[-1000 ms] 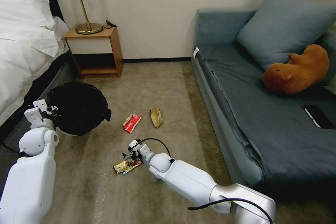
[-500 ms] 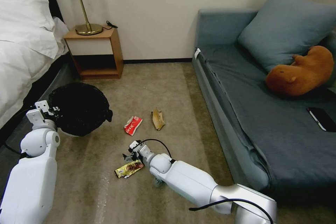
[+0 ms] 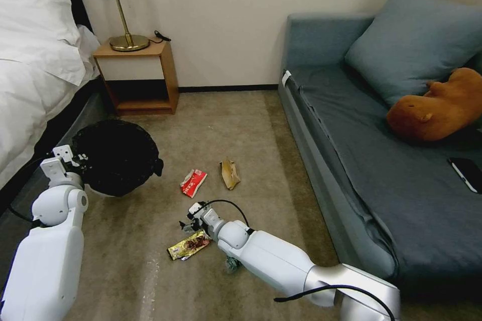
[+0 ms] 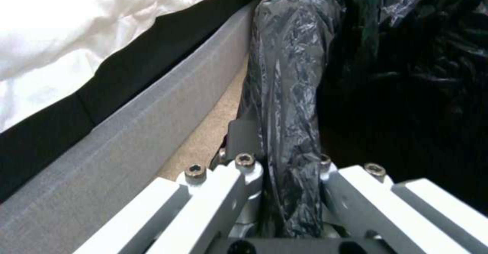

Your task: Pick up the trash bin, then pick up the garbage on the floor and place it into the trash bin.

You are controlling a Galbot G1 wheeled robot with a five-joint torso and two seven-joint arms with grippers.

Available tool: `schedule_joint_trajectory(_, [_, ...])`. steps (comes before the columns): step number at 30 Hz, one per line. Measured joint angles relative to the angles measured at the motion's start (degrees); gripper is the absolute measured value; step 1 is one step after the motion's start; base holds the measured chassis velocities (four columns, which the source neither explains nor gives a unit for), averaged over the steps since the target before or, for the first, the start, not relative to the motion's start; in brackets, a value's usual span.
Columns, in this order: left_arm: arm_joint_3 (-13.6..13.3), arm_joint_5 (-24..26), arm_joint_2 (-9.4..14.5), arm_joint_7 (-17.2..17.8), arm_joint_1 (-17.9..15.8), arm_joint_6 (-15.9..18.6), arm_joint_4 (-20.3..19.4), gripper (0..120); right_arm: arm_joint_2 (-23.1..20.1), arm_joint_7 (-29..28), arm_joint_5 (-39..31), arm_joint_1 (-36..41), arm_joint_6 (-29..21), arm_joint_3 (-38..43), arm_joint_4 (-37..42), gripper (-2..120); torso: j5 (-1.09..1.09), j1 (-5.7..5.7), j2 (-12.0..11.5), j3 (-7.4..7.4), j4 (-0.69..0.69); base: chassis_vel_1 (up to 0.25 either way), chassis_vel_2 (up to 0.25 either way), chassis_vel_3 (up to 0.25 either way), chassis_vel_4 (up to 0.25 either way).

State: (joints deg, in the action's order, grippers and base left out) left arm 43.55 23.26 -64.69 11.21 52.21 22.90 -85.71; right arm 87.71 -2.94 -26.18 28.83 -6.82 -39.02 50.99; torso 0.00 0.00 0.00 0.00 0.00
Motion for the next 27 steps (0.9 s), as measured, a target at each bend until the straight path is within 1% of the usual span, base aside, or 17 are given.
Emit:
schedule_joint_trajectory(18, [-0.1, -0.3, -0.3, -0.3, 1.6, -0.3, -1.1, 3, -1.1, 0.3, 1.3, 0.3, -0.5, -0.2, -1.4, 100, 0.0, 0.0, 0.0, 0.0, 0.0, 0.0, 0.006, 0.002, -0.007])
schedule_joint_trajectory(22, [-0.1, -0.1, -0.4, -0.3, 2.2, -0.3, -1.8, 3, -1.7, 0.9, 1.9, -0.3, -1.1, -0.5, -2.0, 100, 0.0, 0.0, 0.0, 0.0, 0.0, 0.0, 0.0, 0.0, 0.0])
schedule_joint_trajectory(27, [-0.1, 0.0, -1.1, 0.2, 3.0, 0.3, -3.3, 3, -3.2, 3.2, 1.9, -2.4, -2.2, -3.0, -2.6, 100, -0.01, 0.0, 0.0, 0.0, 0.0, 0.0, 0.0, 0.0, 0.0])
